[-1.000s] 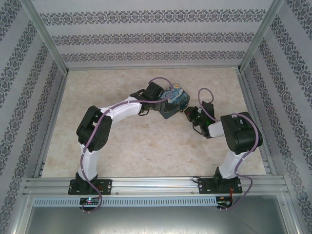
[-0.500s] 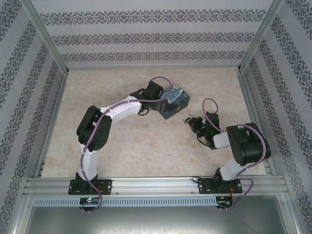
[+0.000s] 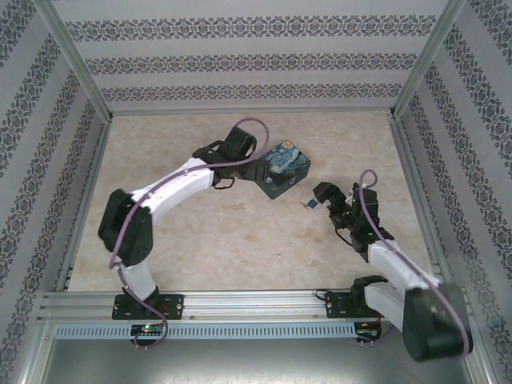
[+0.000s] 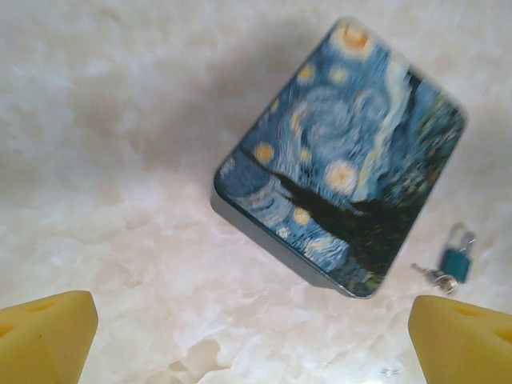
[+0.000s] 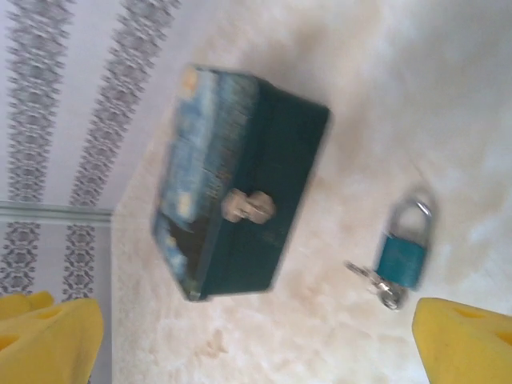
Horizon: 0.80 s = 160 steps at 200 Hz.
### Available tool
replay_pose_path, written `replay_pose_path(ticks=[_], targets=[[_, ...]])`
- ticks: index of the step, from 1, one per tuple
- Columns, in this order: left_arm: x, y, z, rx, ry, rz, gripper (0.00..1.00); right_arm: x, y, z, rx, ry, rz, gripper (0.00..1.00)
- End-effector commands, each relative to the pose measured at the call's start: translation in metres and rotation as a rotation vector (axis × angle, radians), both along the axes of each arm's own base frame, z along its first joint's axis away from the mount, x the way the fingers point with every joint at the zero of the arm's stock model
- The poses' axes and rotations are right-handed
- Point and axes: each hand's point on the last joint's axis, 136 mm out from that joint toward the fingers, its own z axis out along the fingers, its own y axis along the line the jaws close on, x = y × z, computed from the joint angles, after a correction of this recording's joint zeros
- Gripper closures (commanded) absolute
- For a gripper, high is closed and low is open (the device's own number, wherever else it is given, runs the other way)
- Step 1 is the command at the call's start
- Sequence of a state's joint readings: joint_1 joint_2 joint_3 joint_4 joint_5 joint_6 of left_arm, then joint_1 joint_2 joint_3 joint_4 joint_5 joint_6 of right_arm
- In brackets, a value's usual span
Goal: Unlock the padlock with the key
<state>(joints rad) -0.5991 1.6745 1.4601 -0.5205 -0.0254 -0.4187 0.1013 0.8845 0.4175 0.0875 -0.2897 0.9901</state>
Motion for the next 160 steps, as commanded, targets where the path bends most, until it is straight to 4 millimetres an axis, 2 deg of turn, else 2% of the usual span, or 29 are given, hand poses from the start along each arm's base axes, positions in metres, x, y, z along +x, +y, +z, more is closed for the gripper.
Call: replay_pose_path(ticks=[1, 29, 52, 69, 77, 91, 125, 146, 160], targets=[[-0.005, 0.043, 0.03, 0.022, -0.08, 0.105, 0.0, -0.01, -0.031, 0.023, -0.224, 0.035, -0.062, 0.02], [-0.008, 0.091, 0.062, 0.098, -0.268, 0.167, 0.0, 0.006, -0.07, 0.057, -0.452, 0.02, -0.19, 0.02], [-0.016, 0.121, 0.071, 0.206, -0.444, 0.157, 0.0, 0.022, -0.106, 0.072, -0.591, -0.028, -0.371, 0.02], [-0.022, 0.152, 0.068, 0.278, -0.537, 0.222, 0.01, 0.035, -0.12, 0.075, -0.769, -0.054, -0.378, 0.02], [-0.026, 0.168, 0.06, 0.285, -0.54, 0.251, 0.01, 0.041, -0.123, 0.072, -0.862, -0.037, -0.349, 0.02], [-0.031, 0.201, 0.045, 0.291, -0.53, 0.326, 0.01, 0.053, -0.126, 0.053, -0.978, 0.009, -0.293, 0.02], [-0.036, 0.264, 0.007, 0.264, -0.545, 0.489, 0.0, 0.062, -0.131, -0.001, -1.078, -0.007, -0.274, 0.02], [-0.035, 0.28, -0.026, 0.251, -0.504, 0.502, 0.0, 0.061, -0.129, -0.025, -1.072, -0.086, -0.293, 0.02], [-0.032, 0.283, -0.046, 0.243, -0.5, 0.498, 0.0, 0.063, -0.123, -0.021, -1.059, -0.167, -0.279, 0.02]])
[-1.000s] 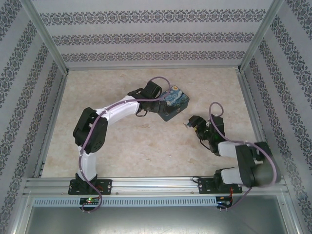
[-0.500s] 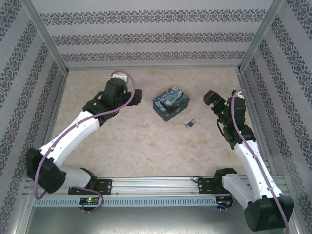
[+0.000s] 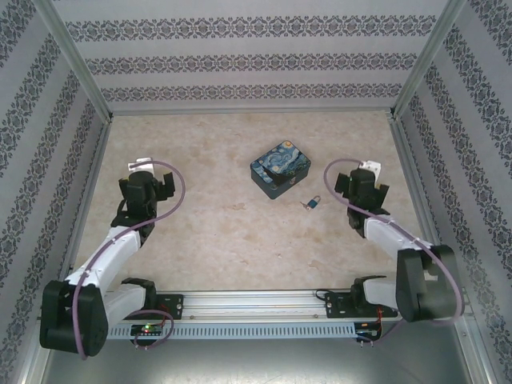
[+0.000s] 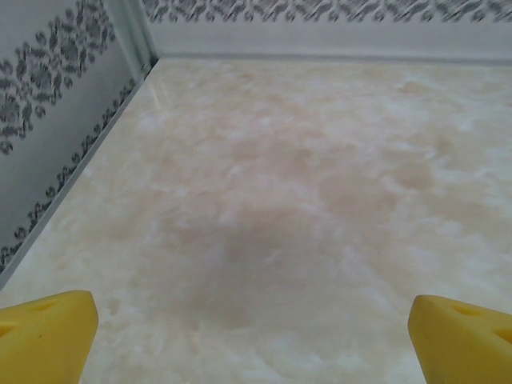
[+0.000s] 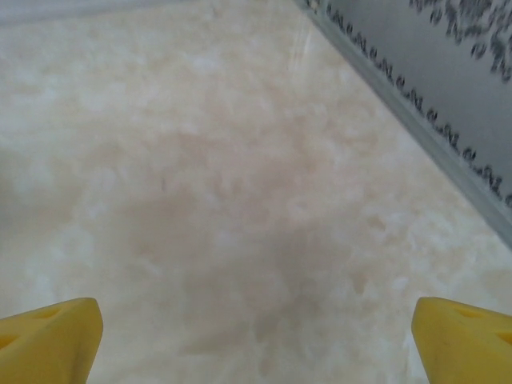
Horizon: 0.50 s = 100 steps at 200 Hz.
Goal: Unlock the padlock with the key
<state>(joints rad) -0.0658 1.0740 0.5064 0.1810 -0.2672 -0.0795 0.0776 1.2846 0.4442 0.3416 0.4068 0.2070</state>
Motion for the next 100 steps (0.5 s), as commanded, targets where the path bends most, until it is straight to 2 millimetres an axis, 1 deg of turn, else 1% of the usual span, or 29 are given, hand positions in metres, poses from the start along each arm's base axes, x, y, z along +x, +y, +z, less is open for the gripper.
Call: replay_pose_path(ticks=[1, 4, 17, 19, 23, 35, 43, 51, 55, 63, 77, 84, 93, 95, 100], targets=[[0.016, 0.0, 0.0, -0.028, -0.115, -0.038, 0.0, 0.018, -0.001, 0.038, -0.053, -0.231, 0.045, 0.02], [0.016, 0.0, -0.006, -0.034, -0.106, -0.035, 0.0, 0.019, 0.0, 0.039, -0.05, -0.243, 0.059, 0.02], [0.022, -0.002, -0.019, -0.044, -0.119, -0.055, 0.0, 0.025, 0.003, 0.042, -0.04, -0.297, 0.086, 0.02], [0.023, -0.003, -0.022, -0.045, -0.118, -0.061, 0.0, 0.021, 0.004, 0.032, -0.037, -0.275, 0.092, 0.02], [0.024, -0.004, -0.025, -0.043, -0.123, -0.069, 0.0, 0.02, 0.003, 0.026, -0.028, -0.276, 0.092, 0.02], [0.029, -0.005, -0.039, -0.036, -0.112, -0.076, 0.01, 0.024, 0.007, 0.025, -0.021, -0.328, 0.127, 0.02], [0.032, -0.005, -0.043, -0.029, -0.117, -0.084, 0.0, 0.026, 0.017, 0.021, -0.015, -0.295, 0.192, 0.02], [0.035, -0.005, -0.047, -0.031, -0.125, -0.095, 0.0, 0.027, 0.026, 0.011, -0.009, -0.263, 0.247, 0.02], [0.037, -0.005, -0.051, -0.036, -0.118, -0.095, 0.0, 0.029, 0.028, 0.01, -0.012, -0.289, 0.26, 0.02], [0.04, -0.007, -0.057, -0.045, -0.112, -0.111, 0.0, 0.033, 0.029, 0.015, -0.013, -0.351, 0.267, 0.02], [0.046, -0.013, -0.071, -0.05, -0.095, -0.147, 0.0, 0.035, 0.035, 0.007, 0.006, -0.243, 0.305, 0.02], [0.05, -0.016, -0.071, -0.047, -0.103, -0.167, 0.0, 0.037, 0.036, 0.005, 0.011, -0.239, 0.316, 0.02], [0.051, -0.019, -0.076, -0.056, -0.04, -0.187, 0.0, 0.04, 0.034, 0.001, 0.026, -0.248, 0.308, 0.02], [0.051, -0.02, -0.076, -0.056, -0.041, -0.191, 0.0, 0.046, 0.034, 0.009, 0.025, -0.265, 0.309, 0.02], [0.053, -0.02, -0.073, -0.05, -0.068, -0.195, 0.01, 0.047, 0.034, 0.01, 0.03, -0.249, 0.31, 0.02]])
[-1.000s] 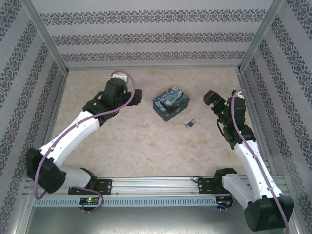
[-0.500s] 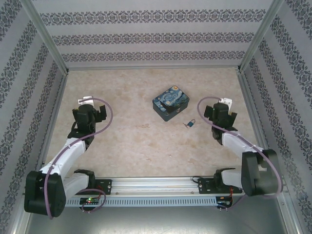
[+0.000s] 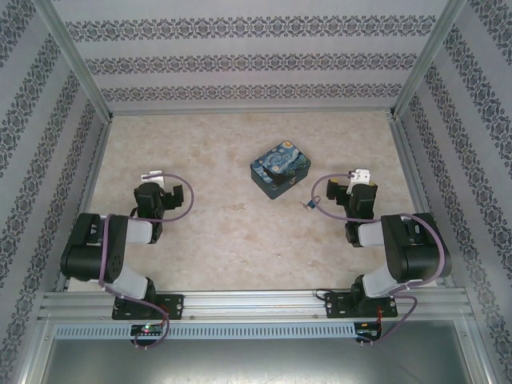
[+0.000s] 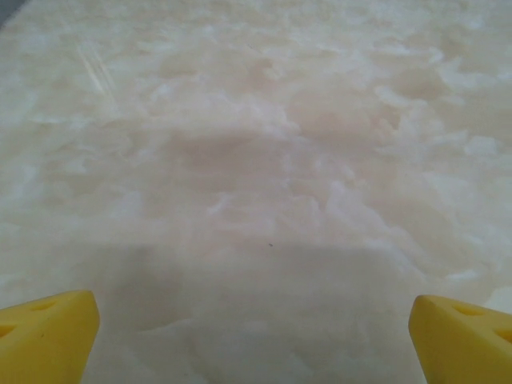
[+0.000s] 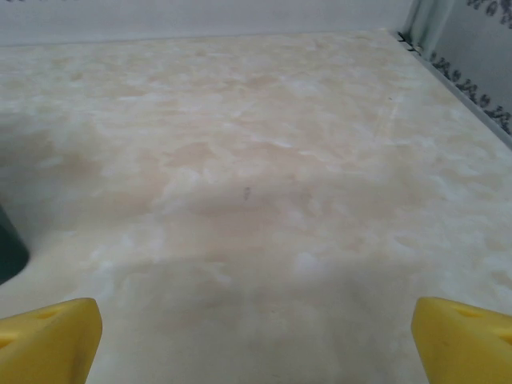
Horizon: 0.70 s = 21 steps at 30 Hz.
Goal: Unlock the padlock with the key
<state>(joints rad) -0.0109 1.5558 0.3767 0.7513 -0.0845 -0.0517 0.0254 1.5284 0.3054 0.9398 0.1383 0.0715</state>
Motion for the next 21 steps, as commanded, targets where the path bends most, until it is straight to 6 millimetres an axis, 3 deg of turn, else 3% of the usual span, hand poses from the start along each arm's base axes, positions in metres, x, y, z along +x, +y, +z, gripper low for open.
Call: replay_pose_path(ticks=[1, 21], targets=[[0.0219, -0.0085, 0.0295, 0.002, -0.123, -0.073, 0.0, 0.0207, 0.0071, 0.0267, 0.017, -0.067, 0.065, 0.02], [0.0213, -0.009, 0.0275, 0.0, -0.102, -0.075, 0.0, 0.0208, 0.0136, 0.0277, -0.002, -0.065, 0.094, 0.02]])
